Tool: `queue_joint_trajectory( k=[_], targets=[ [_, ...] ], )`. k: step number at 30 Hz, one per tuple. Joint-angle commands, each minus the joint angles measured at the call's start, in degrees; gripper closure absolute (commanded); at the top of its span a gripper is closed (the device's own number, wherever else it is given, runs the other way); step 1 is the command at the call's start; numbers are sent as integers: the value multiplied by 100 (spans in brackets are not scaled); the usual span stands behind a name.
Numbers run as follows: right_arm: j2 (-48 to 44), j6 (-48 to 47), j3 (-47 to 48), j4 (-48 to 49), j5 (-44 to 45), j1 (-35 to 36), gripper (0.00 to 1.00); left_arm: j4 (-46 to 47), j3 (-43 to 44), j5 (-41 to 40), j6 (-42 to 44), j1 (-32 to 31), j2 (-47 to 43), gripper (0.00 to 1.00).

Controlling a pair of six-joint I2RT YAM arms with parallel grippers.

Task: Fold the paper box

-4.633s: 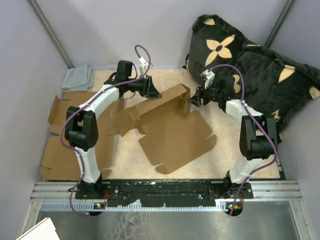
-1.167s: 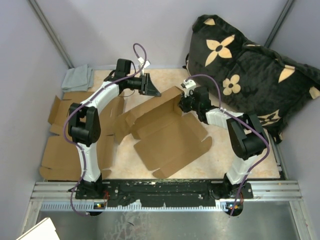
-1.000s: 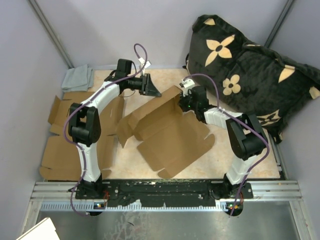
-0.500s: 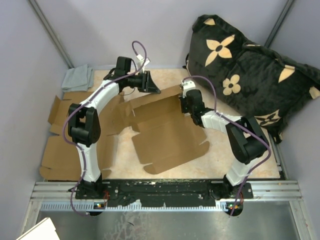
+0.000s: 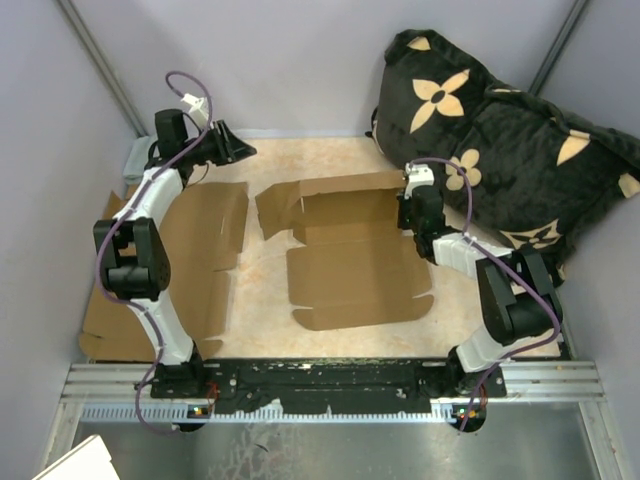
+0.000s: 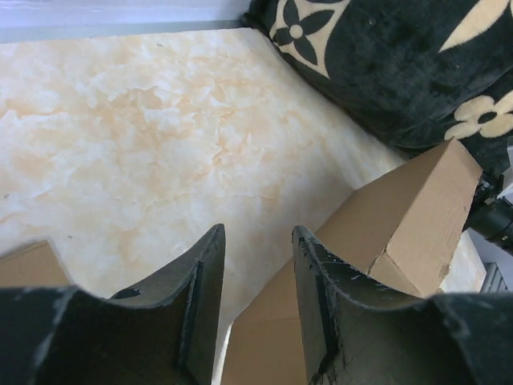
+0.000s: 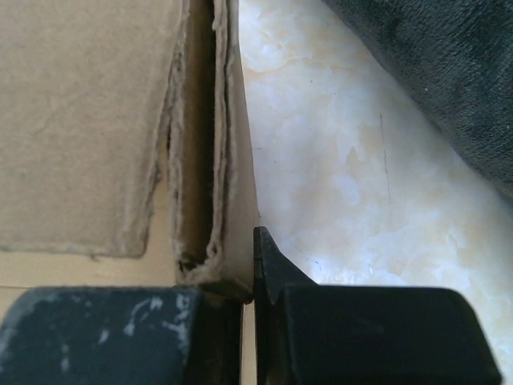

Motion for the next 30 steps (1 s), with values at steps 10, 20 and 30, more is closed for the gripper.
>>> queue_joint_trajectory(
  k=[10, 20, 30],
  targets=[
    [-195, 76, 198, -123, -540, -227, 100, 741, -1443, 923, 493, -325, -248, 54],
    [22, 237, 527, -258, -652, -236, 100, 556, -2431, 877, 965, -684, -974, 53],
    [120, 358, 706, -453, -586, -241, 100, 203, -3311, 469, 1065, -779, -1685, 53]
  ],
)
